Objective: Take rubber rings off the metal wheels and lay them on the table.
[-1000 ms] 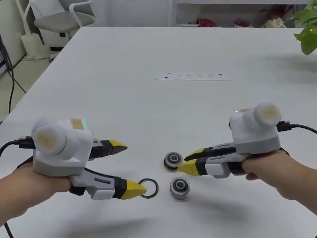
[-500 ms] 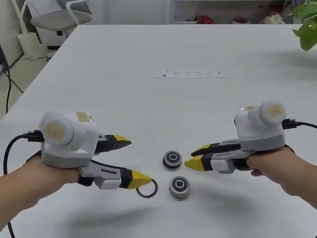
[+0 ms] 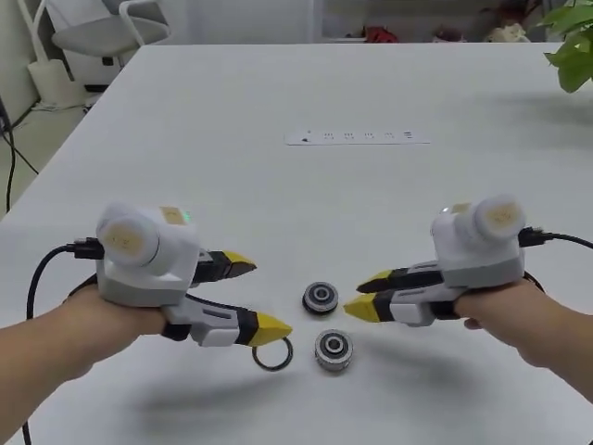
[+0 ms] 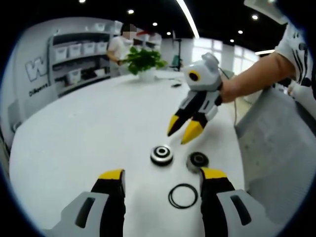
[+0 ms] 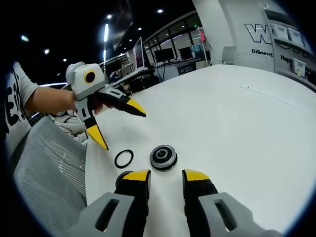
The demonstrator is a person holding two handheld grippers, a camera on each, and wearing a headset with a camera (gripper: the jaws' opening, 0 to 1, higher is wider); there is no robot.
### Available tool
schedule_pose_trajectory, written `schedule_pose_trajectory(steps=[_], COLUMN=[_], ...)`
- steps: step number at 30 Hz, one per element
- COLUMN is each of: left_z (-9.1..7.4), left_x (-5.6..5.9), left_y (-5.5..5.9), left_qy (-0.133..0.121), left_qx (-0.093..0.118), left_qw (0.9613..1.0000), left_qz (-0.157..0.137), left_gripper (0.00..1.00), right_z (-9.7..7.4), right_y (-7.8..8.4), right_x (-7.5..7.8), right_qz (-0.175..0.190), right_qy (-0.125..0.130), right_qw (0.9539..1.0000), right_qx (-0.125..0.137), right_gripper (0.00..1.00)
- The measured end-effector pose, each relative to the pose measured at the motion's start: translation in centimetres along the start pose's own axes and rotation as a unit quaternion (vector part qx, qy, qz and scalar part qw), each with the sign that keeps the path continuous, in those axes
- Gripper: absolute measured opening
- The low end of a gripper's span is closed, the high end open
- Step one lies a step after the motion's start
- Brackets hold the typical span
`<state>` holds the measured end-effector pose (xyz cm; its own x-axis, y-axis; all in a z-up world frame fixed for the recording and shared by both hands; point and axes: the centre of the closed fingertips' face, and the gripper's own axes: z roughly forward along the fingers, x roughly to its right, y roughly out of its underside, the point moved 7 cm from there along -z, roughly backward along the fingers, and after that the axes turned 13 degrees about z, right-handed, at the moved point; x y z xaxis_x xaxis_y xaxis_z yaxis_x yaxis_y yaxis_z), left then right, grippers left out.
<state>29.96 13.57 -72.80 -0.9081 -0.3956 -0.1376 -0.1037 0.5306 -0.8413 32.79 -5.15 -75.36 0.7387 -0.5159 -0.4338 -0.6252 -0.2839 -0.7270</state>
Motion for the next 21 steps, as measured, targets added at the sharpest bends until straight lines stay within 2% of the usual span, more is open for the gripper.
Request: schedule_pose_trajectory(steps=[4,14,21], left_z=[0.7,2.1,3.2], left_x=[-0.1,0.1,0.0], left_y=[0.2,-0.2,-0.4], left_qy=[0.006,0.019,0.026], left_qx=[-0.004,-0.010,-0.008], left_qw=[1.0000,0.9997,0.9996], left_qz=[0.003,0.009,0.002], left_gripper=[0.61,0.58,0.53], right_z=[0.3,0.6,0.6], right_y=[0.0,0.0,0.1], right_x=[0.0,-0.3,-0.4], right_qz=[-0.007,-0.010,-0.009], right_qy=[0.000,-0.004,-0.004], right_qw=[1.0000,0.9999,1.0000], right_qx=[-0.001,0.001,0.002], right_gripper=[0.23,0.24,0.24])
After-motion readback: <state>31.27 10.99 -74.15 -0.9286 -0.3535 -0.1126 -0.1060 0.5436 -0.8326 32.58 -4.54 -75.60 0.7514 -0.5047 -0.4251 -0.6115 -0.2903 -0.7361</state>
